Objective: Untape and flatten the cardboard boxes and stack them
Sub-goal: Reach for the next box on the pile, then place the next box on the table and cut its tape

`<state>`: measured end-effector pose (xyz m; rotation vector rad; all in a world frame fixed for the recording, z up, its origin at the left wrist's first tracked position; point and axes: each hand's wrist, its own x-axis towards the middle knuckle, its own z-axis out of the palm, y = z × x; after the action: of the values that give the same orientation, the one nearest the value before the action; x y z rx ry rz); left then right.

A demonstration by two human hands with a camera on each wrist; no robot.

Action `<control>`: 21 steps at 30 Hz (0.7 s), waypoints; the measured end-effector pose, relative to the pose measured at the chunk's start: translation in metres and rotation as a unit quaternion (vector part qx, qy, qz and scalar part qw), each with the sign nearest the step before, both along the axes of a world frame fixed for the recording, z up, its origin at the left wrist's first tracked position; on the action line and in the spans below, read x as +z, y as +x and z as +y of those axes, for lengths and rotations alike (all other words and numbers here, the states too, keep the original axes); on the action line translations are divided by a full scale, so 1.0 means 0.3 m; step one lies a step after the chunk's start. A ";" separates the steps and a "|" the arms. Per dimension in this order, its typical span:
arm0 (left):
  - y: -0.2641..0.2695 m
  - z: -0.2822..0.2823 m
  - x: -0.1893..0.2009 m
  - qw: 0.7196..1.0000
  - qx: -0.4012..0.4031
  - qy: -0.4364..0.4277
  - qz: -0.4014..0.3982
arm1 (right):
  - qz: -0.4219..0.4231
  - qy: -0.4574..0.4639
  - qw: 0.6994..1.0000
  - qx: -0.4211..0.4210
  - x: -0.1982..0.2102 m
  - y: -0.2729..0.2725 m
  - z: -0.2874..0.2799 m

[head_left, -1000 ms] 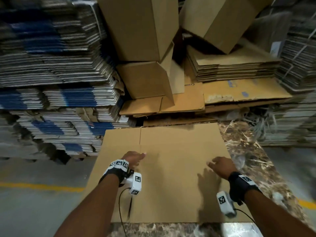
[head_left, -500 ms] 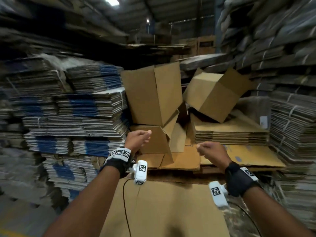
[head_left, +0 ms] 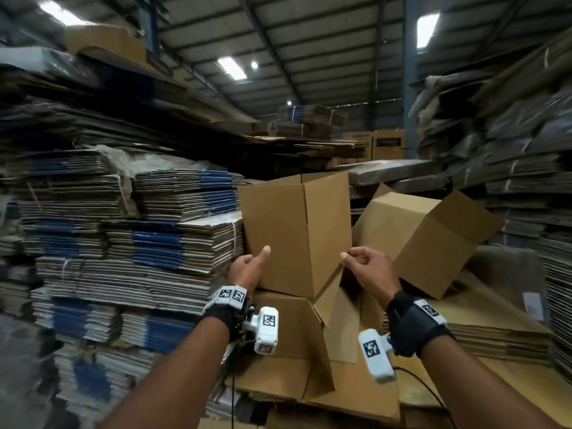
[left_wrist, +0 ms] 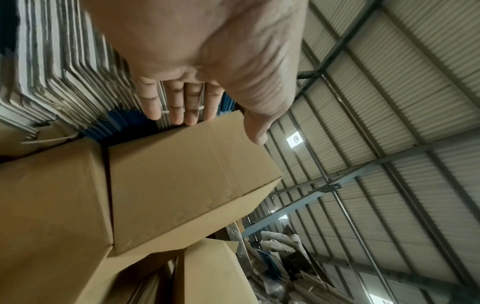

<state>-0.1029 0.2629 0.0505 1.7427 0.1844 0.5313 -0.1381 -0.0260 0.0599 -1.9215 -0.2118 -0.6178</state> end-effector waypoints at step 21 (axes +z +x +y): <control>0.841 0.180 -0.198 0.993 -0.081 -0.084 0.027 | 0.202 -0.003 0.979 -0.034 -0.229 0.730 0.300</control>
<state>0.1493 0.3170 -0.0090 1.5925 0.1198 0.3404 0.0811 0.0641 -0.0088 -2.0214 0.1115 -0.2601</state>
